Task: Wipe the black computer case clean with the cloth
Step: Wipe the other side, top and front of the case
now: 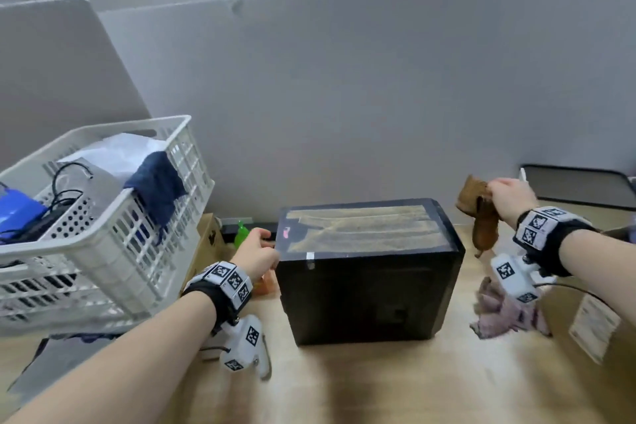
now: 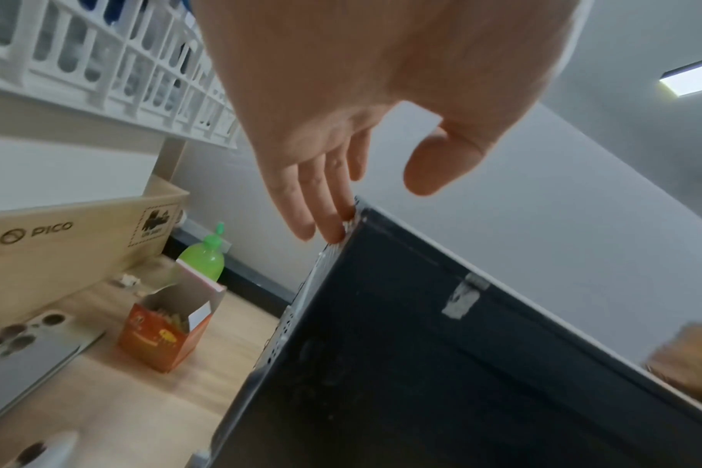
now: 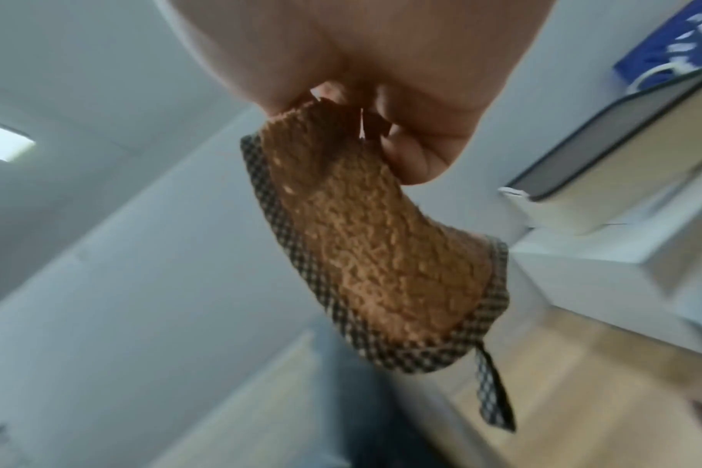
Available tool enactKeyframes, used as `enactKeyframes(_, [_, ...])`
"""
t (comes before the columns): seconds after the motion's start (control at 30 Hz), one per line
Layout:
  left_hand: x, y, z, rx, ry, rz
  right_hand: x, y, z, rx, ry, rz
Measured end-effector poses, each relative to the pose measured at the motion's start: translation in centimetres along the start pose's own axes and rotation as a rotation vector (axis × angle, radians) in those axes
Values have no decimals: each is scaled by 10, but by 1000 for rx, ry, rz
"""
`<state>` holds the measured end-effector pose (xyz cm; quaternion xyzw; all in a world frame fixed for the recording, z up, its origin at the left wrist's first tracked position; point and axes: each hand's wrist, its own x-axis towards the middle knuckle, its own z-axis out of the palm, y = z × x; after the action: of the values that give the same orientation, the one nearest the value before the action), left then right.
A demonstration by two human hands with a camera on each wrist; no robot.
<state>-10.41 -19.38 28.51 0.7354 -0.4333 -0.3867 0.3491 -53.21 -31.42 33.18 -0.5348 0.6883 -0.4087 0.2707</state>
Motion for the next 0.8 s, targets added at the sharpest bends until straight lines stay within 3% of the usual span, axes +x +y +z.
enactKeyframes(0.13, [-3,4,-5,49,-52,-19,-23,-69,43,9,-128,-147])
enactKeyframes(0.43, [-11,-14,-14,12,-131,-50,-143,-120,228,-312,-813,-380])
enactKeyframes(0.6, [-8,-21,-24,34,-156,-51,-156,-130,247,-569,-726,-657])
enactKeyframes(0.7, [-8,-17,-28,82,-148,-52,-150,-113,242,-762,-638,-920])
enactKeyframes(0.73, [-6,-17,-26,94,-138,-51,-150,-104,241,-808,-670,-982])
enactKeyframes(0.8, [-5,-9,-22,127,-114,-45,-153,-85,242,-865,-779,-968])
